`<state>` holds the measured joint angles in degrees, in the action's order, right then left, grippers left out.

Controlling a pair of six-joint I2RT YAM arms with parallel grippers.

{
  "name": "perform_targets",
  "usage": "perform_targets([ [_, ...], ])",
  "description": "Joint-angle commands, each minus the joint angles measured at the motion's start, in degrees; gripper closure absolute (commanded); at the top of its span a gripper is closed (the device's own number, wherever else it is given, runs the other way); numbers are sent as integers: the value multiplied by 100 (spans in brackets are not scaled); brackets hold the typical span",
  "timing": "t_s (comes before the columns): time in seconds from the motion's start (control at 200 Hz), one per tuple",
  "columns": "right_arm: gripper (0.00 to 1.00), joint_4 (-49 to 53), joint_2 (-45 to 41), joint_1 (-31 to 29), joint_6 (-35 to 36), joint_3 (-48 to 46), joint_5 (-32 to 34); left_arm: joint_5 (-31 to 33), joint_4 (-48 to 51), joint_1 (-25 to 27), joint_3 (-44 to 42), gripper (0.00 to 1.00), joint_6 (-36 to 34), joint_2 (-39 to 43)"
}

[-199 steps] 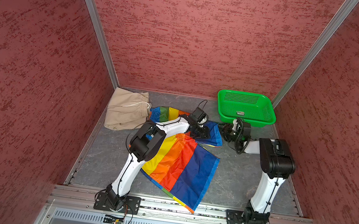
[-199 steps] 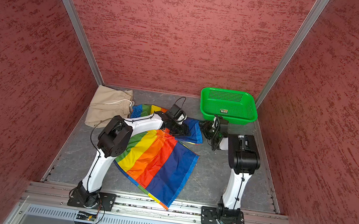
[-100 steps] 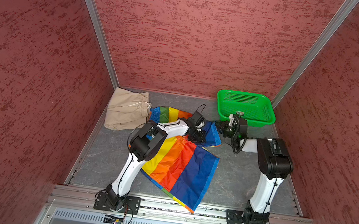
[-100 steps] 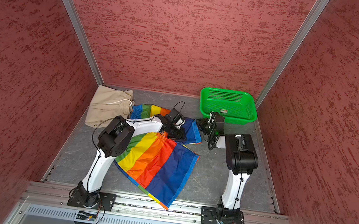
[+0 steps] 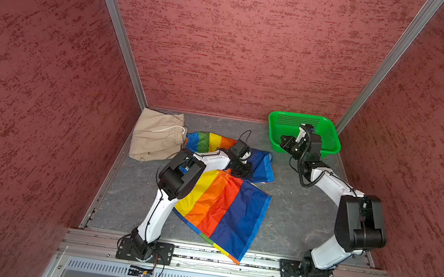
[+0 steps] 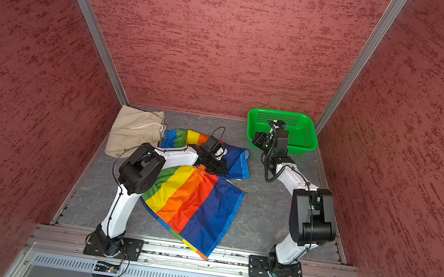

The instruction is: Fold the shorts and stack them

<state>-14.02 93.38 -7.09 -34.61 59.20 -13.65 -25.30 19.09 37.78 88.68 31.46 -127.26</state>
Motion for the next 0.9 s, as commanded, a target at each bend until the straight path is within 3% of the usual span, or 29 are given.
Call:
perform_targets([
  [0.0, 82, 453, -116, -20, 210, -455, 451, 95, 386, 2, -238, 88, -11, -98],
  [0.095, 70, 371, -78, -25, 64, -799, 339, 162, 366, -4, -369, 90, -51, -13],
  [0.316, 59, 211, 563, -42, 103, -895, 102, 131, 274, -74, -480, 91, -24, 28],
  [0.656, 51, 295, 1662, -124, 588, -24, 0, 45, 283, -94, -411, 91, -26, -8],
  [0.897, 56, -513, 2296, -126, 297, 175, -196, -43, 249, -131, -527, 92, -18, 59],
])
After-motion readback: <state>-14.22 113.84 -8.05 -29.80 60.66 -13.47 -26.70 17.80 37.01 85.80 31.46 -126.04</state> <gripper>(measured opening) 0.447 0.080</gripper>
